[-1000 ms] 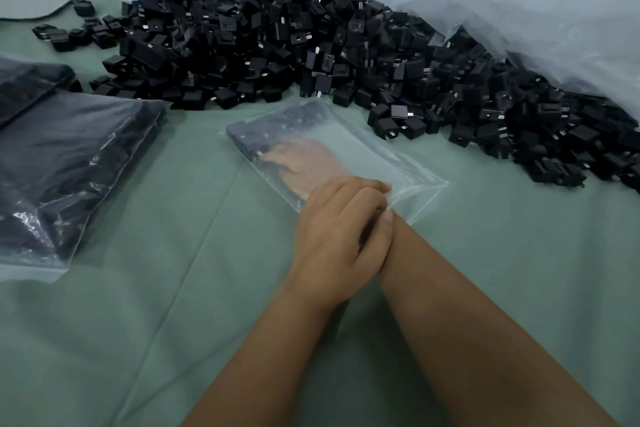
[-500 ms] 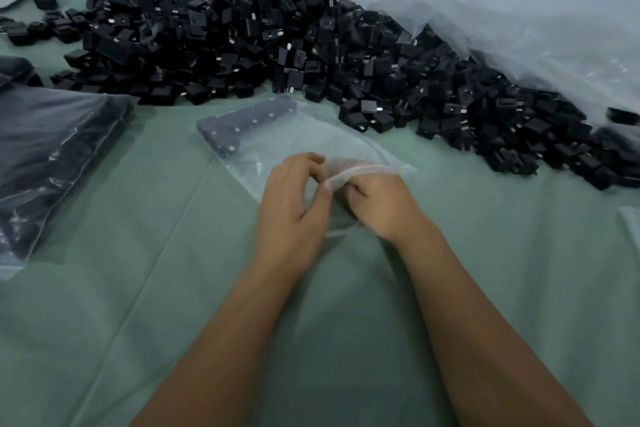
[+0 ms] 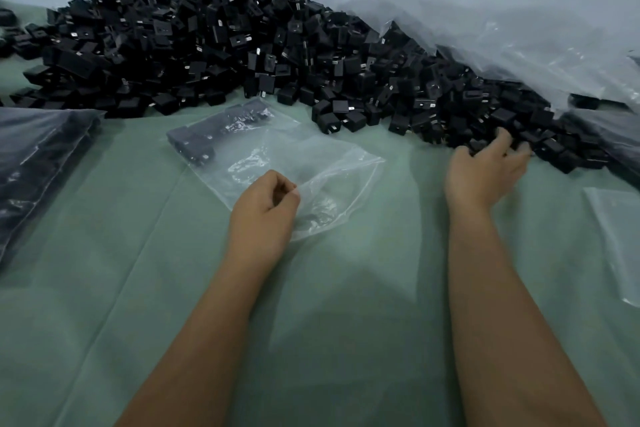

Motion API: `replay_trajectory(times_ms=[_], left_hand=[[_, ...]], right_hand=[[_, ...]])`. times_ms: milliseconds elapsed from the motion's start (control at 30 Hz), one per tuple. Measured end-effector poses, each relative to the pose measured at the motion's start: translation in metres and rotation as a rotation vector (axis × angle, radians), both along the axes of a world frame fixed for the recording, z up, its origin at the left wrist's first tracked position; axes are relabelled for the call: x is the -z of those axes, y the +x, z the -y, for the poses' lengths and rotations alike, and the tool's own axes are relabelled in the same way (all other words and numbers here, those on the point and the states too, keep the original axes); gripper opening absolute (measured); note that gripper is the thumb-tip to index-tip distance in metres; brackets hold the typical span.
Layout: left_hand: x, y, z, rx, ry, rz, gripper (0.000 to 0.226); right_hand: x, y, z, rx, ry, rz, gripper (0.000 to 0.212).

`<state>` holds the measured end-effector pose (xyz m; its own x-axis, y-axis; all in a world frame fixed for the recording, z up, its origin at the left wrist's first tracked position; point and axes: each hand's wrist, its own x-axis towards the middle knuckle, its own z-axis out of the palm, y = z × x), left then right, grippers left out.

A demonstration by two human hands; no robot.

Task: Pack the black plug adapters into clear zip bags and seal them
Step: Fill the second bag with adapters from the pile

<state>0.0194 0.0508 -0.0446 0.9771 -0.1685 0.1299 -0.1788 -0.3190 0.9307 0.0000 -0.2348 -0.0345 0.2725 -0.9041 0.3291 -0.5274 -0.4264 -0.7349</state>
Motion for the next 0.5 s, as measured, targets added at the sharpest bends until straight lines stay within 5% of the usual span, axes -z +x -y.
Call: replay_trajectory(times_ms=[133, 333, 500], left_hand=[[0.002, 0.002, 0.001, -0.013, -0.009, -0.007, 0.014], [0.002, 0.003, 0.001, -0.011, -0.013, -0.014, 0.014], [0.002, 0.003, 0.0, -0.001, -0.059, -0.015, 0.016]], right_hand=[[-0.001, 0.01, 0.032, -0.128, 0.275, -0.309, 0.073], [0.001, 0.029, -0.028, -0.523, 0.124, -0.156, 0.052], [0.019, 0.015, -0.06, -0.421, 0.012, -0.118, 0.064]])
